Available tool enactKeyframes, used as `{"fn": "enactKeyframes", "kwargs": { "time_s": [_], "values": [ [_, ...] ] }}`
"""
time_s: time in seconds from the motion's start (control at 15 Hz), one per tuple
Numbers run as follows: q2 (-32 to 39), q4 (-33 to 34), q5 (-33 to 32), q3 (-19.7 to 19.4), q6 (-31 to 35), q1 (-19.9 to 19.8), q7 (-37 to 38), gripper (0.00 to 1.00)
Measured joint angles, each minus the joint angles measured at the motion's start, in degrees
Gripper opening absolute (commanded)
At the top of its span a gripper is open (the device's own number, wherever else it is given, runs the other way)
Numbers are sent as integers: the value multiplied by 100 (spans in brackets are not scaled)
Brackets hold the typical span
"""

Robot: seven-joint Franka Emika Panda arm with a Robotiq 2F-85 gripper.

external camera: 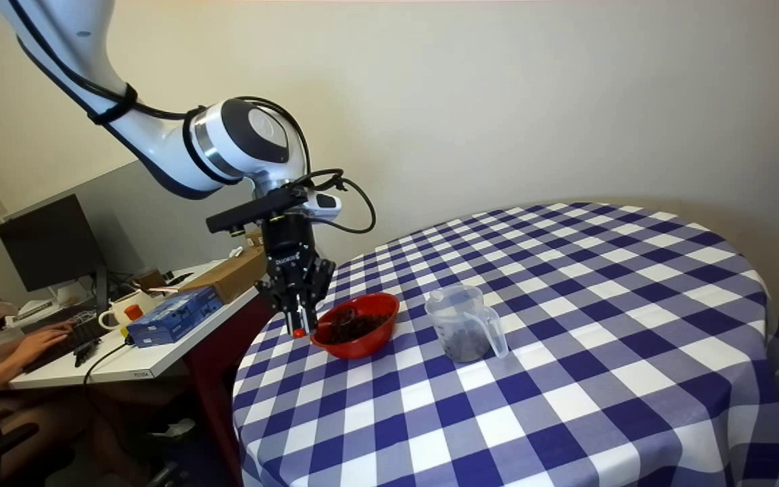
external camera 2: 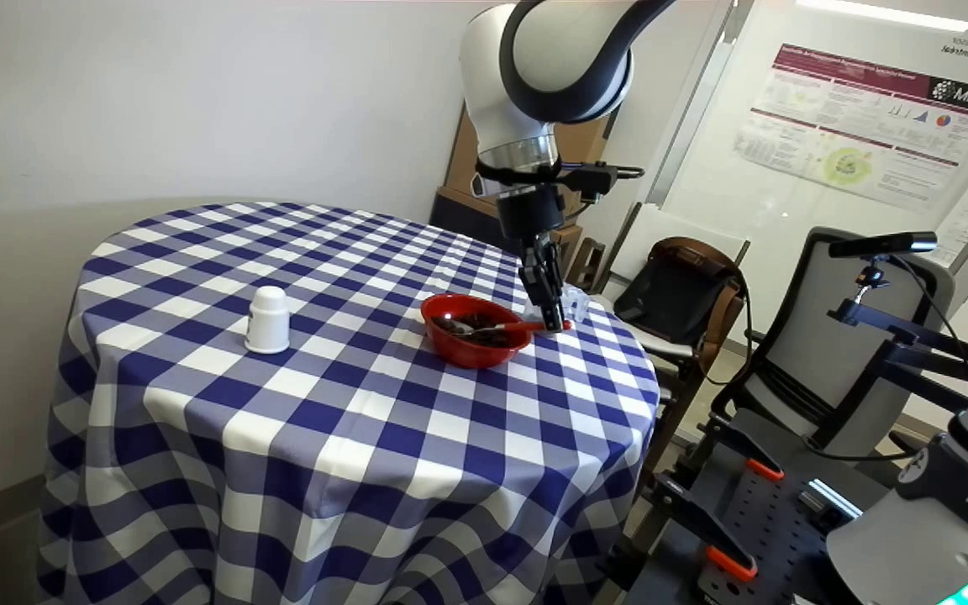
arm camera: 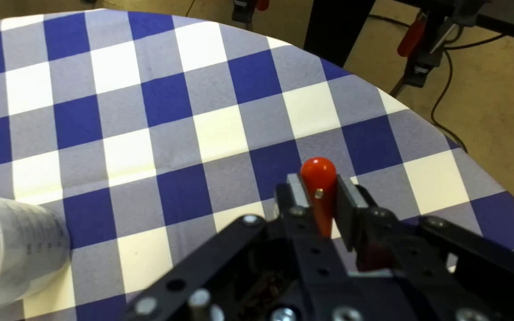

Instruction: Use the spoon to put the contents of the bowl into the cup

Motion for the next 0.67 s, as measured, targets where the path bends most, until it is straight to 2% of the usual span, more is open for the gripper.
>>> {"fn": "enactKeyframes", "kwargs": {
  "time_s": [0.67],
  "values": [
    [-385,16,291,-38,-92,-201,-154,9]
  ]
}}
